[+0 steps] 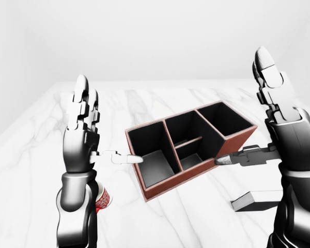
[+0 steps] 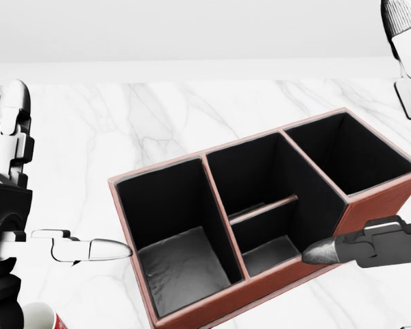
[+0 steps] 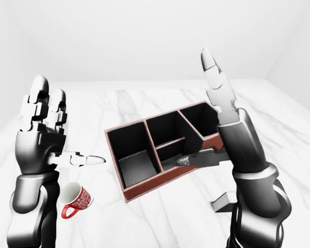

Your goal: Pick up the book and place it in the back compartment of the caddy.

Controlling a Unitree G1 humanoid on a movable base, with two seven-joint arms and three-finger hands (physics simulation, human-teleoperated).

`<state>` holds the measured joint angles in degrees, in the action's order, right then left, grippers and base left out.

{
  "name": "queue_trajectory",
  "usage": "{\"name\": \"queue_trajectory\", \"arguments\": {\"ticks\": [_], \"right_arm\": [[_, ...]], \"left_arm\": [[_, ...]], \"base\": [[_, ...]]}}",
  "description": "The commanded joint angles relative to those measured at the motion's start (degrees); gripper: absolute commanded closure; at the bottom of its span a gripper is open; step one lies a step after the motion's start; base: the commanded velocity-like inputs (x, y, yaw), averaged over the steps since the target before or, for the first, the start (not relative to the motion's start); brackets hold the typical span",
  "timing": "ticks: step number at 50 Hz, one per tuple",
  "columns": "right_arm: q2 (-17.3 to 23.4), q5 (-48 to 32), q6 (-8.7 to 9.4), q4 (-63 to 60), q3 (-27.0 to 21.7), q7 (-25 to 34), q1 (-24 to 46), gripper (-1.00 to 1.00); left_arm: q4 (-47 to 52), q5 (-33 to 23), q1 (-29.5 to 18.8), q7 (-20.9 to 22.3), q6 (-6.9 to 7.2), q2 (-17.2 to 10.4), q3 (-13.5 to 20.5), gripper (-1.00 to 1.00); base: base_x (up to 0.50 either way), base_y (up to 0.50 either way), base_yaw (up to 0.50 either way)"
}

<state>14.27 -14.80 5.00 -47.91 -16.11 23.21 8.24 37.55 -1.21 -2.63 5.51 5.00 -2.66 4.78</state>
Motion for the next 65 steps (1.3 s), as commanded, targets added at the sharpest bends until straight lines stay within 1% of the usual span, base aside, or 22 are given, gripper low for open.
{"name": "queue_trajectory", "arguments": {"ticks": [1,8,9,12,15,16,17,19,22,27,36,48,65], "right_arm": [[0.98,-8.95,0.0,0.21,-1.77,8.63,-0.91,-1.0],[1.01,-12.93,0.0,0.05,-2.41,12.25,-1.3,-1.0],[2.17,-14.49,0.0,-0.58,-2.54,13.82,-2.05,-1.0],[1.99,-16.21,0.0,-1.15,-3.47,16.29,-2.06,-1.0],[2.14,-18.2,0.0,-2.07,-3.98,16.79,-2.33,-1.0],[4.38,-20.45,0.0,-2.43,-5.62,16.79,-7.68,-1.0],[4.13,-22.06,0.0,-2.8,-7.25,16.79,-8.74,-1.0],[2.6,-23.85,0.0,-2.28,-8.25,16.79,-8.36,-1.0],[1.49,-25.65,0.0,-2.57,-9.04,16.79,-7.89,-1.0],[0.3,-26.97,0.0,-1.85,-9.88,16.79,-7.73,-1.0],[0.01,-28.08,0.0,-1.97,-11.46,16.79,-8.13,-1.0],[-1.14,-29.99,0.0,-2.4,-13.49,16.79,-10.86,-1.0],[-2.7,-30.21,0.0,0.26,-15.54,16.79,-12.96,-1.0]], "left_arm": [[-0.25,-0.21,0.35,0.05,0.0,0.11,-0.26,-1.0],[-0.62,-0.25,0.26,0.03,0.0,0.16,-0.3,-1.0],[-0.57,-0.31,0.3,0.02,0.0,0.14,-0.37,-1.0],[-0.68,-0.36,0.36,0.04,0.0,0.16,-0.41,-1.0],[-0.46,-0.41,0.38,0.05,0.0,0.16,-0.41,-1.0],[-0.91,-0.59,0.75,0.05,0.0,0.2,-0.61,-1.0],[-0.65,-0.68,0.87,0.11,0.0,0.2,-0.7,-1.0],[-0.77,-0.77,0.95,0.16,0.0,0.26,-0.77,-1.0],[-1.03,-0.86,1.0,0.2,0.0,0.31,-0.81,-1.0],[-0.81,-0.87,0.84,0.23,0.0,0.31,-0.75,-1.0],[-1.08,-1.02,1.0,0.23,0.0,0.37,-0.93,-1.0],[-1.09,-1.06,1.01,0.27,0.0,0.37,-0.86,-1.0],[-1.49,-1.28,1.27,0.3,0.0,0.46,-1.09,-1.0]], "base": [[0.0,0.0,0.0],[0.0,0.0,0.0],[0.0,0.0,0.0],[0.0,0.0,0.0],[0.0,0.0,0.0],[0.0,0.0,0.0],[0.0,0.0,0.0],[0.0,0.0,0.0],[0.0,0.0,0.0],[0.0,0.0,0.0],[0.0,0.0,0.0],[0.0,0.0,0.0],[0.0,0.0,0.0]]}}
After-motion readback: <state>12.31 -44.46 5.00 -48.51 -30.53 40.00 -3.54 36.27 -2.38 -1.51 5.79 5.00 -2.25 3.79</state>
